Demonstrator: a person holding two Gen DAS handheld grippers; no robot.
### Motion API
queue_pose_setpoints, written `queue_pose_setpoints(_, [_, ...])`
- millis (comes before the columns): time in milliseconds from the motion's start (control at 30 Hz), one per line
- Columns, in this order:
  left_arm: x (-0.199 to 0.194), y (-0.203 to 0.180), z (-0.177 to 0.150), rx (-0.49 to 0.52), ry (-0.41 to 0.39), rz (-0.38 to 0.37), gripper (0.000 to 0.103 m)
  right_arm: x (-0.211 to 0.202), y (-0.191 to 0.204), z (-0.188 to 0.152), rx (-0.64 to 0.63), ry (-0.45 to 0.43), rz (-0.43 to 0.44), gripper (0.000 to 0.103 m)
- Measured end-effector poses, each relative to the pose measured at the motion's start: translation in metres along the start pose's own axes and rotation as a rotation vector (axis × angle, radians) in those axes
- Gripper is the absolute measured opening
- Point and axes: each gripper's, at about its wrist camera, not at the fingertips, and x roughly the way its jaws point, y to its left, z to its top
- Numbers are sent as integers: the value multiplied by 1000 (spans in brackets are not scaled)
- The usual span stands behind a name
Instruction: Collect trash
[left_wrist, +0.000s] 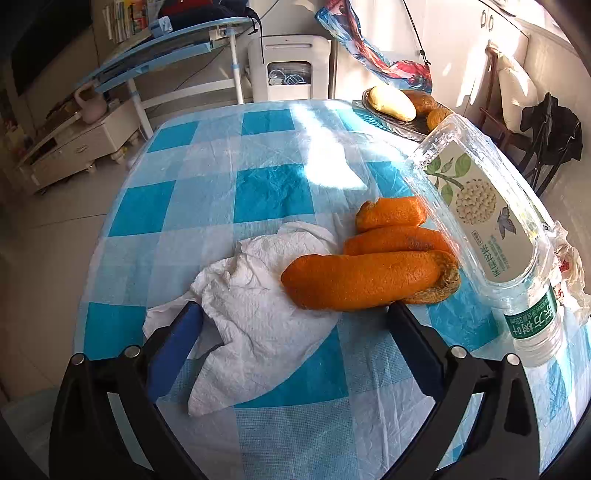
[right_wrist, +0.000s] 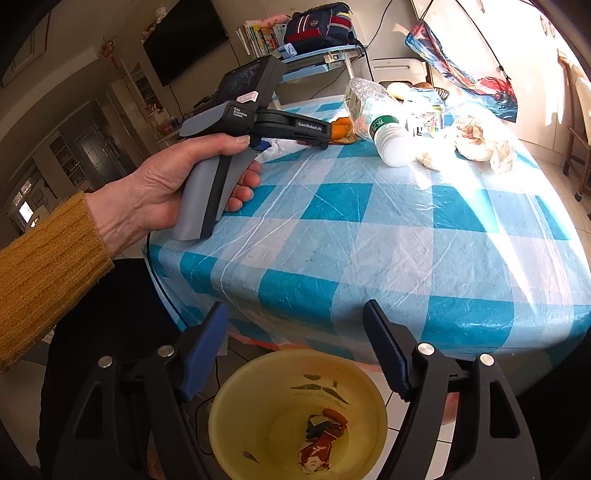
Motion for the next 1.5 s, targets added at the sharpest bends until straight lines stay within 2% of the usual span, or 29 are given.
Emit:
queue_pose_setpoints(267, [0, 1, 1, 1, 0, 1, 97, -10, 12, -2, -57, -42, -17, 73])
queue_pose_setpoints(633, [0, 1, 0, 1, 0, 1, 97, -4, 41, -8, -172, -21, -37, 73])
queue_pose_setpoints(900, [0, 1, 0, 0, 0, 1, 97, 5, 67, -16, -266, 26, -55, 73])
queue_pose_setpoints(1300, [1, 1, 1, 0, 0, 1, 97, 11, 76, -23, -293, 54, -85, 73])
queue_pose_setpoints(1500, [0, 1, 0, 0, 0, 1, 97, 7, 74, -22, -282, 27, -94, 76])
